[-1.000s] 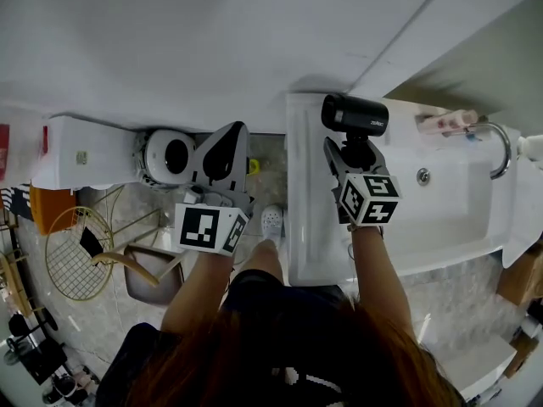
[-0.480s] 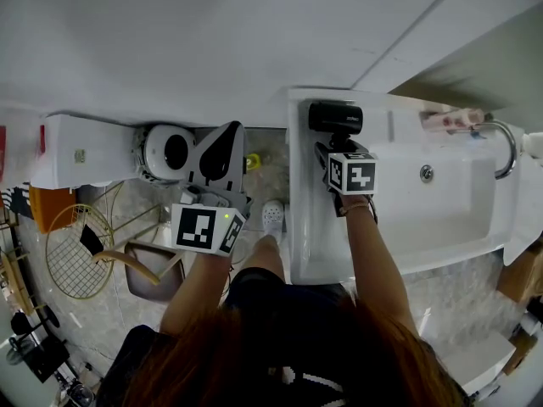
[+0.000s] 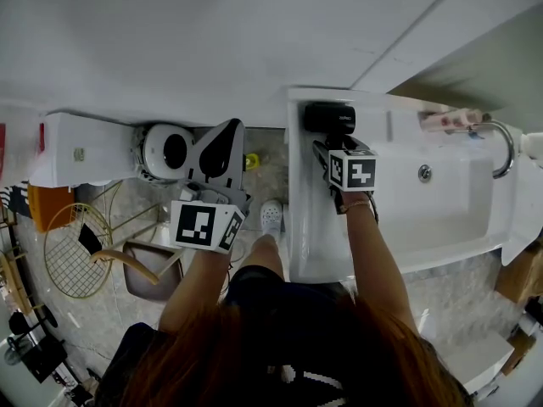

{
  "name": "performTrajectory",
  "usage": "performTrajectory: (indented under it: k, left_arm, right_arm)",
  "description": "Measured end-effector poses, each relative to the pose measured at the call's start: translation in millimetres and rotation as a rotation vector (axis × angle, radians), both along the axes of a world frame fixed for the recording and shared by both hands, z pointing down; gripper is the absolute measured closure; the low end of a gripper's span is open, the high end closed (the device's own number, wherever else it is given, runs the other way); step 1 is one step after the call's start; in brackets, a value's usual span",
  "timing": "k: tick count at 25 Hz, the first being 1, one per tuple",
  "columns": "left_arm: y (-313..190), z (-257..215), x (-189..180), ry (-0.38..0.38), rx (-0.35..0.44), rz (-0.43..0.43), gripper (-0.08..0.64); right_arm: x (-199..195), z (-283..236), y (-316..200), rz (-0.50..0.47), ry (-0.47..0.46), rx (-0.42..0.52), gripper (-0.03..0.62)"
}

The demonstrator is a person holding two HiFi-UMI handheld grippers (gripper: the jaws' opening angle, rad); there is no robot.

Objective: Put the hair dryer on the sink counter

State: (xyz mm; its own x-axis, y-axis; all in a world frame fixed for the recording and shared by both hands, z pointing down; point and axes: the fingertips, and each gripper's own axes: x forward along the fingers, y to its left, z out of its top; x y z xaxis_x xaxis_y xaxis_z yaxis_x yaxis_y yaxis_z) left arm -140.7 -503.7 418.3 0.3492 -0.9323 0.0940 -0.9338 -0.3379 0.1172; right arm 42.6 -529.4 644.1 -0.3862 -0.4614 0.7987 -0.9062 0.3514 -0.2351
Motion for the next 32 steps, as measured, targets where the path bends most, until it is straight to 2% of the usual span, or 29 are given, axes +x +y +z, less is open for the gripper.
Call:
performTrajectory:
  k: [3, 6, 7, 11, 16, 22, 26, 32]
  left_arm:
    - [3, -5, 4, 0.002, 0.013, 0.005, 0.541]
    - [3, -16, 8, 0.003, 0.03, 0.01, 0.541]
    - [4, -21, 10, 0.003, 0.036, 0.013, 0.541]
    - [9, -40, 18, 0.004, 0.056, 0.028, 0.541]
    - [19, -73, 20, 0.003, 0.095, 0.014, 0.541]
    - [40, -114, 23, 0.012, 0.155, -0.001, 0.541]
    - [55, -134, 27, 0.001, 0.185, -0.001, 0.541]
    - [72, -152, 26, -0.009, 0.22, -0.023, 0.541]
  right_arm:
    - [7, -14, 1, 0.007, -0.015, 0.023, 0.245]
    - [20, -42, -1, 0.03, -0.015, 0.097, 0.297]
    - [24, -56, -3, 0.038, -0.02, 0.141, 0.337]
    - [41, -131, -12, 0.075, -0.062, 0.386, 0.574]
    - [53, -242, -5, 0.102, -0.154, 0.675, 0.575]
    - [63, -348, 29, 0.106, -0.236, 0.929, 0.575]
    - [65, -385, 51, 0.087, -0.227, 1.023, 0.577]
    - [70, -404, 73, 0.082, -0.229, 1.051, 0.577]
